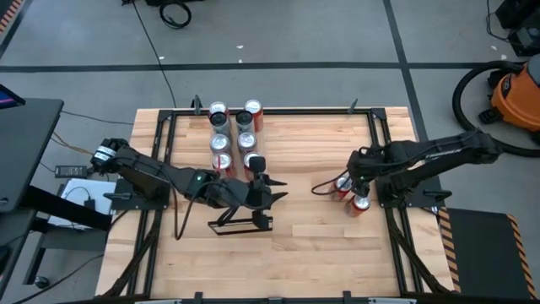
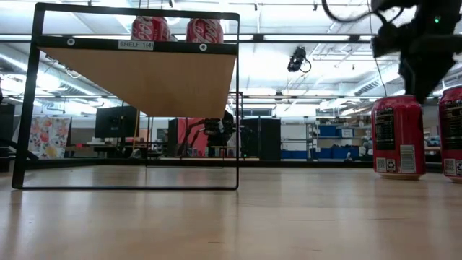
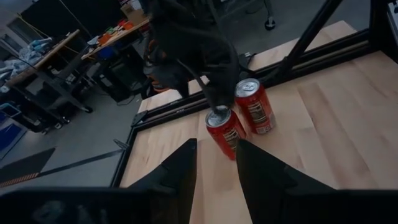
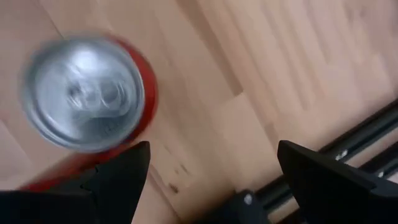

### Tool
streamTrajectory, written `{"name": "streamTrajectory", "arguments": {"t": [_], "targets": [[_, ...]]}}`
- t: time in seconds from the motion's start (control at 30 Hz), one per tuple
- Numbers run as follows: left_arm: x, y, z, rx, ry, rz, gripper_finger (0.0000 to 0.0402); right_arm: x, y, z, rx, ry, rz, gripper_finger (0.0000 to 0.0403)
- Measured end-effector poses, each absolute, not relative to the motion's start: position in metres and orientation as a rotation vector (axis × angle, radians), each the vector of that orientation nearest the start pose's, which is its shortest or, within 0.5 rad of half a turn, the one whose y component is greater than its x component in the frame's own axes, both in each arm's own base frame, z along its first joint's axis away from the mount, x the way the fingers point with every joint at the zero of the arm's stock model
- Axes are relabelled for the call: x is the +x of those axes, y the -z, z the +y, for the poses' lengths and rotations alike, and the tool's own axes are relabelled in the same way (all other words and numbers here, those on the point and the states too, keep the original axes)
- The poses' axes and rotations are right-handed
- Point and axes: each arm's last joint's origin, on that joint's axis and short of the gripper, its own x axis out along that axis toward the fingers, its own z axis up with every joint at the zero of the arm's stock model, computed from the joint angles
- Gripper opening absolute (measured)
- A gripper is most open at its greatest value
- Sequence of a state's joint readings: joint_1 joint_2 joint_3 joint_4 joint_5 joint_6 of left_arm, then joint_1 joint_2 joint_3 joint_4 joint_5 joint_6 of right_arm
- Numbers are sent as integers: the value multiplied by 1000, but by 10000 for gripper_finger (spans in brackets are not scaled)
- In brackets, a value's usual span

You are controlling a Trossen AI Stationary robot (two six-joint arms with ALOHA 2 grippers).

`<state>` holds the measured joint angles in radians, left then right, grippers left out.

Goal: Place canned beverage on shelf
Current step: Put the left red and black soda can on the shelf

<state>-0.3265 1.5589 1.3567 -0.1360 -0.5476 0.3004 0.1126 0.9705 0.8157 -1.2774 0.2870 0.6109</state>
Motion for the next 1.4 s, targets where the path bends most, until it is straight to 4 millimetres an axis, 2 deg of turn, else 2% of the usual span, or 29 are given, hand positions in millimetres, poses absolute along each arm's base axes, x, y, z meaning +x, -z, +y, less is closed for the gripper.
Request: {"name": "streamTrajectory", "arguments": {"t": [0.1,0.23,0.5,0.83,0.97,1.2,1.4], "targets": [[343,-346,-99,447,-174,340,121,137,-235,8,233,545,1354,363],[343,-346,-98,448,-175,341,121,149,-224,10,238,470,1310,363],[343,-346,-96,448,-181,343,121,180,-219,7,201,380,1156,363],[343,-346,-97,452,-179,350,121,226,-197,3,132,339,1057,363],[343,-346,-97,452,-179,351,121,241,-188,3,150,257,1024,363],[343,-345,-96,454,-178,357,121,246,-175,7,229,160,1107,363],[343,-345,-96,452,-178,357,121,243,-179,17,242,106,1100,363]]}}
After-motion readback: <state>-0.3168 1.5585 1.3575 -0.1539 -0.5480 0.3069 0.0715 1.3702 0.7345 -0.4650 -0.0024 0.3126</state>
